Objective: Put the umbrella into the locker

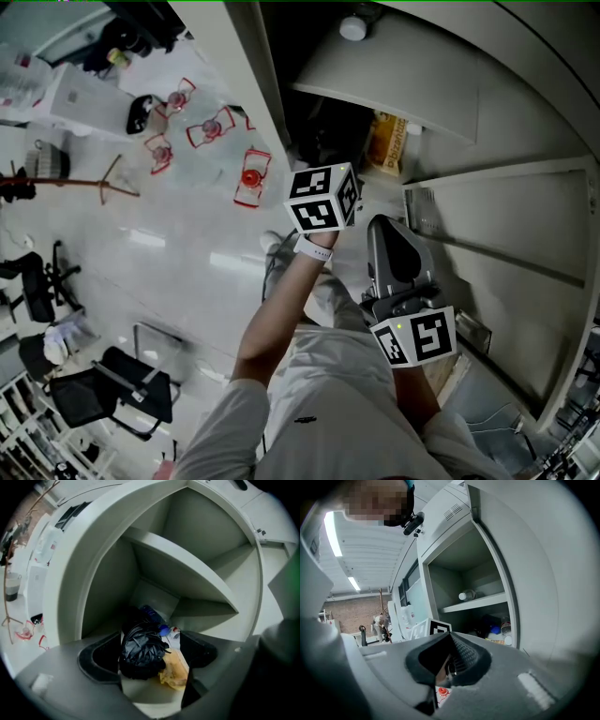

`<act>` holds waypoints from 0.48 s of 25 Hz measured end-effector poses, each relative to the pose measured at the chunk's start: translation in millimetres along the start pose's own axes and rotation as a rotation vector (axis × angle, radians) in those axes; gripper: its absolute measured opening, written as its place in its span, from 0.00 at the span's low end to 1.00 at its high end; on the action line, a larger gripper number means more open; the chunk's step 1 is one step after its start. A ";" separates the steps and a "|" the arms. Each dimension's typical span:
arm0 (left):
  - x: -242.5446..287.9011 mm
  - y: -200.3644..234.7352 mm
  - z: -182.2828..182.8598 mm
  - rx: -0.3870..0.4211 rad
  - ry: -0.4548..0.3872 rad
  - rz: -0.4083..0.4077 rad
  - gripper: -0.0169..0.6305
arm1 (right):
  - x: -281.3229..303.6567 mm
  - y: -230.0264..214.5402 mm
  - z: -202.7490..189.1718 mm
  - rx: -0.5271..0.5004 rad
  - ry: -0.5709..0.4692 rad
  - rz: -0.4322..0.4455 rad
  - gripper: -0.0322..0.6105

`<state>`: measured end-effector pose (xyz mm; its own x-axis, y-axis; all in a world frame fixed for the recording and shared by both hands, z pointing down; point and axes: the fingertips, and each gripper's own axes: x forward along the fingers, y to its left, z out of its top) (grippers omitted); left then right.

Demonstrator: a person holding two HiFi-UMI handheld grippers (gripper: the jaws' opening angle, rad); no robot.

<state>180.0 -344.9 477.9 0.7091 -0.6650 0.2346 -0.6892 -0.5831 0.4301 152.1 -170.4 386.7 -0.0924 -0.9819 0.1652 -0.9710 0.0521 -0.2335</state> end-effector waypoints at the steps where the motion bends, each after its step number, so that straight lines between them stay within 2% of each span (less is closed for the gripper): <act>1: -2.4 -0.5 -0.7 0.012 0.007 -0.001 0.64 | -1.2 0.1 0.7 0.000 -0.002 0.001 0.05; 5: -12.3 -1.9 -6.2 0.052 0.042 0.004 0.64 | -6.0 1.8 3.2 0.003 -0.015 0.006 0.05; 9: -18.7 -0.6 -16.7 0.088 0.078 0.020 0.58 | -8.9 3.7 3.9 0.011 -0.021 0.012 0.05; 12: -19.7 6.3 -20.2 0.113 0.098 0.042 0.48 | -9.4 4.3 5.1 0.014 -0.022 0.014 0.05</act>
<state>164.7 -326.0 493.6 0.6864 -0.6444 0.3370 -0.7272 -0.6081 0.3185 150.0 -162.0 379.2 -0.1005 -0.9849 0.1408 -0.9665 0.0630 -0.2487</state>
